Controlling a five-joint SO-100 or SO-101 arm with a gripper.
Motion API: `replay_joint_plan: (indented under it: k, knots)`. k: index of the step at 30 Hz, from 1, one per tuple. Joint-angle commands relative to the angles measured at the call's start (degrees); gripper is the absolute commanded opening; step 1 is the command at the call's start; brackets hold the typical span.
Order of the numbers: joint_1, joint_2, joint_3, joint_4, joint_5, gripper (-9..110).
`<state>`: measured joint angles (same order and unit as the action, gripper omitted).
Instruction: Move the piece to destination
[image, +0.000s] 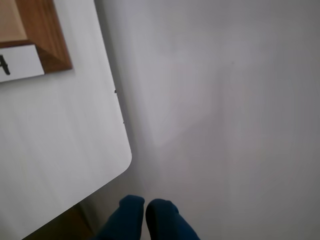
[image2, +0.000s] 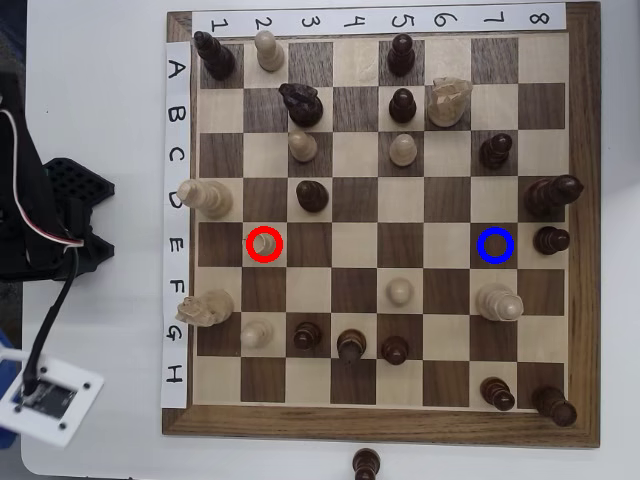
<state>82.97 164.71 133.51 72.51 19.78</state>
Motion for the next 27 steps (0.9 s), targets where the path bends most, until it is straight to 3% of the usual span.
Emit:
replay_joint_plan:
  k: [1, 14, 21, 27]
  knots:
    - [-6.06, -8.26, -26.19, -1.58, 10.99, 0]
    - [-22.15, -18.98, -50.27, -0.18, 34.45, 0]
    - [-28.83, -25.49, -63.72, 2.29, 62.40, 0]
    - [-33.49, -33.57, -77.61, 11.34, 74.71, 0]
